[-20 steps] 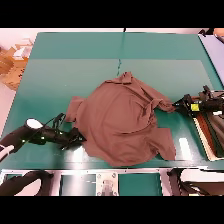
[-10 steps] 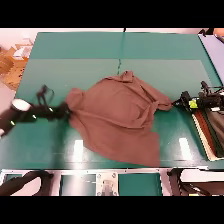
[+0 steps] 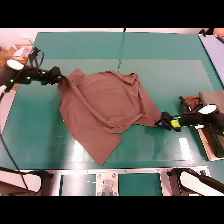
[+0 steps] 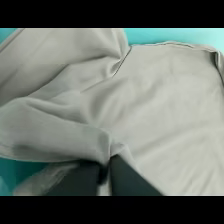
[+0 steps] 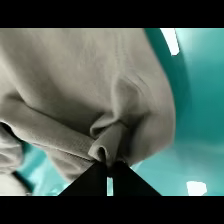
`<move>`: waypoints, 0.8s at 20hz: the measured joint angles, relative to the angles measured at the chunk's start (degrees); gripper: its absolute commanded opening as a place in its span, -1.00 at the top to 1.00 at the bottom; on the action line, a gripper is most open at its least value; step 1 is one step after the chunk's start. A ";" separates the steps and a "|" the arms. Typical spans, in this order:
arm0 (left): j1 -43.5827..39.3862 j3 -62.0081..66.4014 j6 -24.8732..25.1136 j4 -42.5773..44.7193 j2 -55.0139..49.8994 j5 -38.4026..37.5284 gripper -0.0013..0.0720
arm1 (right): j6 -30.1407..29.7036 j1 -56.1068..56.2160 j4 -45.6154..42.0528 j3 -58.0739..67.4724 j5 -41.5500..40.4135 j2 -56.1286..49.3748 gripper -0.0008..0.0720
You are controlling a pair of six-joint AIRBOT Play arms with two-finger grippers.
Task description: Fold the shirts.
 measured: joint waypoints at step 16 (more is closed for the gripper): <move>9.77 -15.30 -17.77 14.32 12.28 -33.55 -0.76 | 1.44 -12.17 -4.24 4.20 8.33 2.97 0.23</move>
